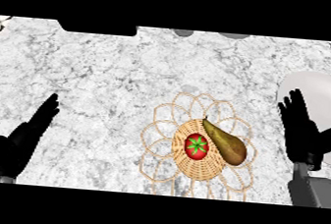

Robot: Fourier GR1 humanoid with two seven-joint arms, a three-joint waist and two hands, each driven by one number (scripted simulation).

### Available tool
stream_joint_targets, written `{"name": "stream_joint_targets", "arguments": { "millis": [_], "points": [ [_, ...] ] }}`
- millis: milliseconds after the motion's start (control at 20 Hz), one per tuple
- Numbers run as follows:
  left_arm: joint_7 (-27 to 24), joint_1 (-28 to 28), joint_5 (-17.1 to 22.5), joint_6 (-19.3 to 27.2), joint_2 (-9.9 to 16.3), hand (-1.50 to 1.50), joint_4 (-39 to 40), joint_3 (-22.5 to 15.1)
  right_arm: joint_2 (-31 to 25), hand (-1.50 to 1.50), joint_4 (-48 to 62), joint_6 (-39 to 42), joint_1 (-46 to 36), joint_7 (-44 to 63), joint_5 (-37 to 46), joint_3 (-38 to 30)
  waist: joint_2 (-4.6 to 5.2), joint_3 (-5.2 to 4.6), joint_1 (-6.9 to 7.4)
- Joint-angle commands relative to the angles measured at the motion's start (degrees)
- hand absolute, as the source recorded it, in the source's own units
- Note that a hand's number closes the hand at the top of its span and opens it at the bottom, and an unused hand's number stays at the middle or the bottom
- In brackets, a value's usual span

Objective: Pick the tomato from the placemat and place it in the plate

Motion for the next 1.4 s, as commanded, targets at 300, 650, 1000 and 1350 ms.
{"name": "stream_joint_targets", "arguments": {
  "millis": [300,650,1000,1350],
  "points": [
    [5.9,1.4,4.2,2.9,-7.5,0.0,2.8,-0.3,-21.0,1.5,-5.5,-13.4,7.1,4.2,25.3,0.8,1.42,-2.84,-3.95],
    [9.7,2.3,6.2,3.9,-10.7,0.0,1.5,-1.4,-1.7,-1.5,-28.5,-43.6,16.0,3.6,35.5,2.6,-0.75,-0.23,-3.0],
    [10.7,-1.0,6.0,2.9,-10.8,0.0,3.2,-1.0,-3.6,-1.5,-43.5,-39.0,32.1,19.0,54.3,12.2,-0.14,-0.42,-1.63],
    [12.7,-2.3,5.5,3.7,-11.8,0.0,1.3,-1.9,-8.4,-1.5,-47.3,-21.7,39.8,35.2,63.9,18.4,0.35,-0.52,-0.3]
  ]
}}
